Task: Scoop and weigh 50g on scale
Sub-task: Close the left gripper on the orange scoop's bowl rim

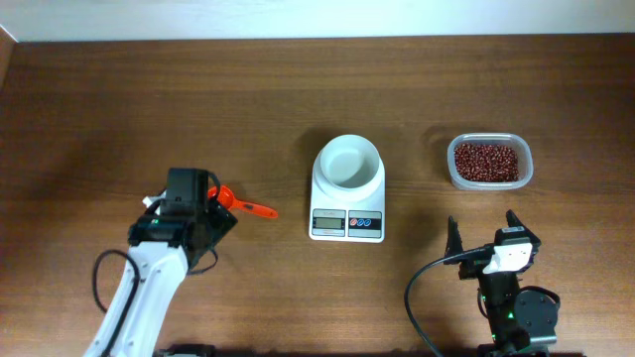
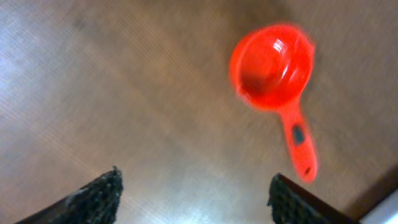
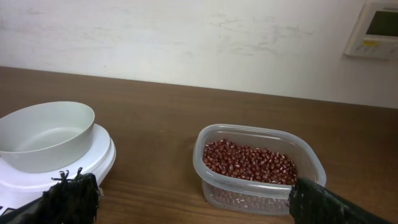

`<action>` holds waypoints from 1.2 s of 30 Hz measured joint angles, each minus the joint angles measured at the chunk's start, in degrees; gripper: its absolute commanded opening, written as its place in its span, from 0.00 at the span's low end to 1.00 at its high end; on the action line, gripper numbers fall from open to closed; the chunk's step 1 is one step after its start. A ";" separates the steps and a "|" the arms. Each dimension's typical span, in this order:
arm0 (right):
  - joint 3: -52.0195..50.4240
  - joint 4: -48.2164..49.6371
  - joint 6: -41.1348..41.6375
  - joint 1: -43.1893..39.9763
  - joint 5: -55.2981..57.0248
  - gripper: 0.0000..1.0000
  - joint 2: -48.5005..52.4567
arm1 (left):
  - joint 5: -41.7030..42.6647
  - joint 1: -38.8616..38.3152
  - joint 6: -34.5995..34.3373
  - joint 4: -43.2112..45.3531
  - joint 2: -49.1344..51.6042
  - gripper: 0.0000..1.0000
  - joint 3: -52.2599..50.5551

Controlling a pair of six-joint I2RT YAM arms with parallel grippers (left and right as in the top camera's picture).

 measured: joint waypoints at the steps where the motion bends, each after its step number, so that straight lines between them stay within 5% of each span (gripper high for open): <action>1: 0.00 0.00 -0.02 0.00 0.00 0.99 0.00 | -0.09 0.00 -0.87 1.86 1.20 0.73 0.00; 14: 0.00 0.00 -0.07 0.00 0.00 0.99 0.00 | -0.76 0.24 -7.26 17.33 18.49 0.46 0.37; 20: 0.00 -0.02 -0.04 0.00 0.00 0.99 0.00 | -1.27 0.24 -8.13 19.63 21.14 0.15 0.70; 21: 0.00 0.00 -0.02 0.00 -0.02 0.99 0.00 | -1.44 0.26 -8.55 19.67 21.29 0.00 0.79; 36: 0.00 -0.02 -0.02 0.00 0.00 0.99 0.00 | -1.53 0.31 -6.43 13.68 15.91 0.00 1.25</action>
